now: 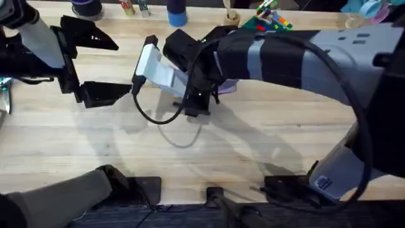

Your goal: Unzip the bag, pick up the pens from the table one at a time and place them inside, then zip the bag closed.

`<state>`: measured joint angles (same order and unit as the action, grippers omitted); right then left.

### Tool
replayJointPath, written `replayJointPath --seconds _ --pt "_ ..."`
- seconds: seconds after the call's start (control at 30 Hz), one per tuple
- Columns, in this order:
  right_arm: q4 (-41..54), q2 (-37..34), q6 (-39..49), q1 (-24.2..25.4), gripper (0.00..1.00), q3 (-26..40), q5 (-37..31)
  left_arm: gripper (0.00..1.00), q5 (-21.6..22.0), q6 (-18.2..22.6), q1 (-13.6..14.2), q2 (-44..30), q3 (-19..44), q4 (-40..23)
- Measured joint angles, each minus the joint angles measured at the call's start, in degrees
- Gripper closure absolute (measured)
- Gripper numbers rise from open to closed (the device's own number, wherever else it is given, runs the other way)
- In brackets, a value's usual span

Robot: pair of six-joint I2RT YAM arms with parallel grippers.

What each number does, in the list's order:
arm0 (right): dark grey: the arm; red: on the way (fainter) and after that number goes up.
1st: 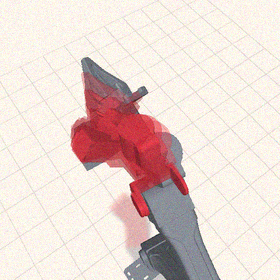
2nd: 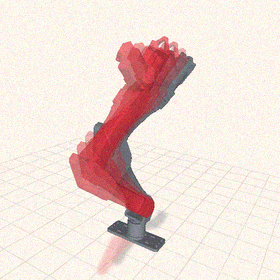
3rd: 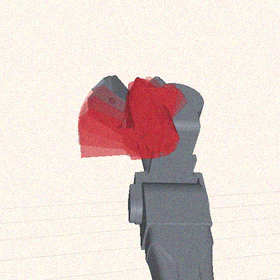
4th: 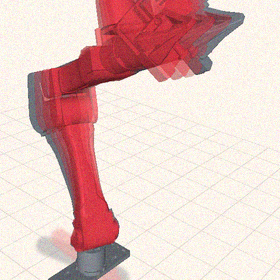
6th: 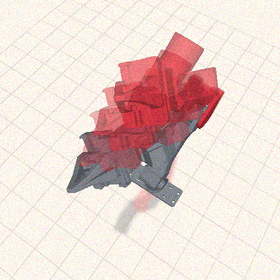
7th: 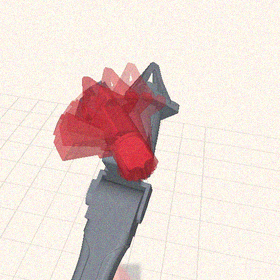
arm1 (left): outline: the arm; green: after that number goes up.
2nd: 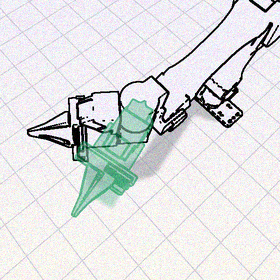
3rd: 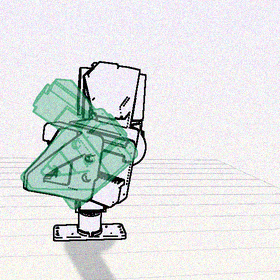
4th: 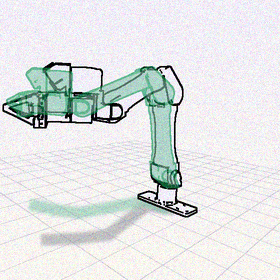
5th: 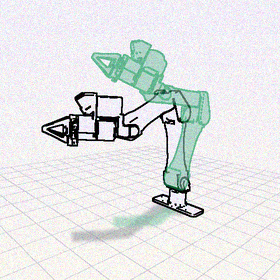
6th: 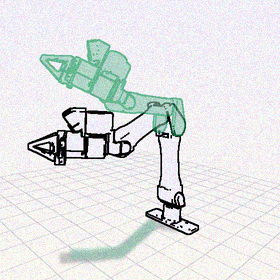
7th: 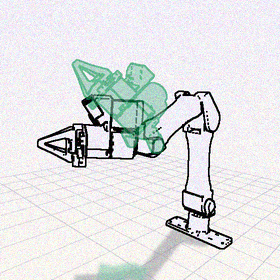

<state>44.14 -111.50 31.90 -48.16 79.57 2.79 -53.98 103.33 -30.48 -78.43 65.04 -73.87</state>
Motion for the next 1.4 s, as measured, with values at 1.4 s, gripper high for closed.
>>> replayJointPath --seconds 1.4 --pt "5.53 23.69 13.44 9.22 0.97 -1.11 -7.15 0.008 -1.58 0.0 0.0 0.0 0.0 0.15"
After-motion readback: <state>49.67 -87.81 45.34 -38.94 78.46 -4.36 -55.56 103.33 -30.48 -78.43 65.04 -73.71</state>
